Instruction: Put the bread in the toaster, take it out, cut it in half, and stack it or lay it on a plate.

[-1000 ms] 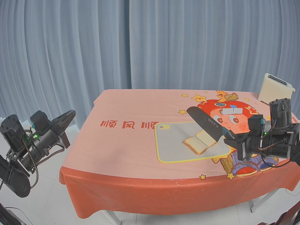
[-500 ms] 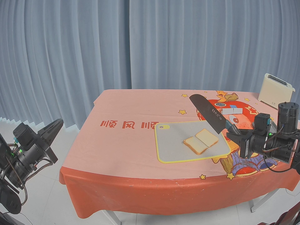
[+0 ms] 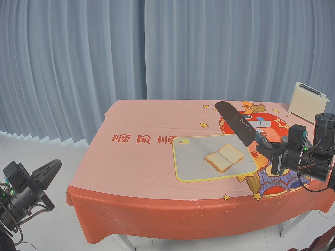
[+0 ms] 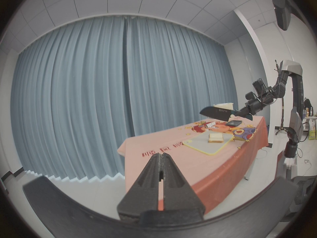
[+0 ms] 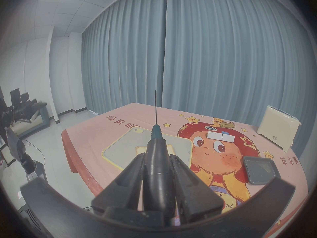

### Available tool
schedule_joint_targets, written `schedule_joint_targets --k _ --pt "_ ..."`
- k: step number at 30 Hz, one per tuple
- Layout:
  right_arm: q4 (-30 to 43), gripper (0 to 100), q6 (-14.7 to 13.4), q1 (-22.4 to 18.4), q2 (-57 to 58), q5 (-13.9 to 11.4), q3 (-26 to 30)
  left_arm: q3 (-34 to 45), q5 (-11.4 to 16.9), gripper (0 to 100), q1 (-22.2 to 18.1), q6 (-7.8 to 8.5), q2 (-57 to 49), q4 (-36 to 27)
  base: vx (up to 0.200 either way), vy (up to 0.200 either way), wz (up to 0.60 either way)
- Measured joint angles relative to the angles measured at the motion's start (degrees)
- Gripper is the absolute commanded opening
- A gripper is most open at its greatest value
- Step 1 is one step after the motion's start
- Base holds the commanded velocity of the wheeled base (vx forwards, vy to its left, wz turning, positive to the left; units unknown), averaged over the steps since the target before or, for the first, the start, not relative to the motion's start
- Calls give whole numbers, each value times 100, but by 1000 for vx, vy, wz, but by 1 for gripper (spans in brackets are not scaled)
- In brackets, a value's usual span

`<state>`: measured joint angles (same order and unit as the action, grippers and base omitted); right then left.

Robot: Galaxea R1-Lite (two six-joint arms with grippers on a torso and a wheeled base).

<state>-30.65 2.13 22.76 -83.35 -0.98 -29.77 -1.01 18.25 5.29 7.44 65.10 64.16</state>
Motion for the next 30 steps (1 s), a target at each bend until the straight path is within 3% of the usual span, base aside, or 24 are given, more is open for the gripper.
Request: schedule_joint_targets --k 14,19,23,28,30 --pt "-4 0 13 0 28 -4 -29 0 -74 0 -4 48 -3098 -4175 0 0 0" --pt "-11 0 21 22 28 -6 -40 2 -227 0 -26 26 -4319 -5908 0 0 0" --pt "-9 0 22 30 28 -9 -49 -11 -635 0 -34 -55 -5160 -6676 0 0 0" --pt "-11 0 22 30 30 -13 -51 -9 -1724 0 -48 -583 -5694 -6676 0 0 0" --pt "-9 0 22 20 30 -13 -51 0 -1950 0 -55 -714 -5772 -6615 0 0 0"
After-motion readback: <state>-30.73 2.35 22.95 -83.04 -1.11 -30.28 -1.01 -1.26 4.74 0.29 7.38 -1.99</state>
